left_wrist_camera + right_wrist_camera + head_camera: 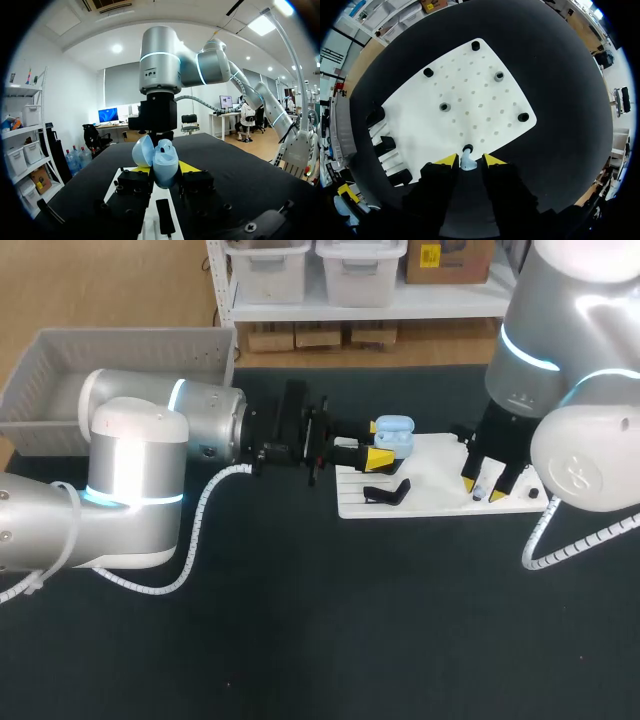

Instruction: Pick up each earbud case from the left stands, insert the matching earbuds, close the lid, and place the case in the box.

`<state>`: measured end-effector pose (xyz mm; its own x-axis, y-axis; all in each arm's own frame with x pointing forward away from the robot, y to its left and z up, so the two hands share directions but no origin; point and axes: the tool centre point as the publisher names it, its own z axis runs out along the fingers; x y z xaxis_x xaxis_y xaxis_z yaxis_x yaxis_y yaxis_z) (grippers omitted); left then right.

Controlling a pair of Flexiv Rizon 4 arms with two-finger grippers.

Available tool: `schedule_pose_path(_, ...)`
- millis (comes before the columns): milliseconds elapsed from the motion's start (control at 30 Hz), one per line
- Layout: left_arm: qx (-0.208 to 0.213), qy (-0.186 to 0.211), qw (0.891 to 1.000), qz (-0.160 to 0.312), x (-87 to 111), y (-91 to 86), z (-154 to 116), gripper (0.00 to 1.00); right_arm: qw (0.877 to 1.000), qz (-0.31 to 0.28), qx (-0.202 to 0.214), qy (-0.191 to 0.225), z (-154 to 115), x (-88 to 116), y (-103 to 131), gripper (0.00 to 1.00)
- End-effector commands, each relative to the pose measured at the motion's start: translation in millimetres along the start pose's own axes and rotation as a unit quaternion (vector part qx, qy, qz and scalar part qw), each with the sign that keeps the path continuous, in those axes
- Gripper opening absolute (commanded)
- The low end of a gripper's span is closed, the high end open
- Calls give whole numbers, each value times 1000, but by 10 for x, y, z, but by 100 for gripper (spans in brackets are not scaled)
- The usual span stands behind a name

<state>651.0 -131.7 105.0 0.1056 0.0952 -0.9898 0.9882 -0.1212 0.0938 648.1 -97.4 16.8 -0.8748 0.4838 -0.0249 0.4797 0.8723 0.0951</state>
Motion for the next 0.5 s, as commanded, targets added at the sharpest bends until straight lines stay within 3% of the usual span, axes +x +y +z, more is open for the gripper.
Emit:
schedule_pose_path(33, -1, -1, 1000, 1, 8, -6, 2, 0, 1000, 0, 0, 0, 1, -9, 5, 29)
schedule_pose_path(500, -1, -1, 1000, 1, 8, -6, 2, 0, 1000, -4, 0, 2, 7, 10, 35, 20)
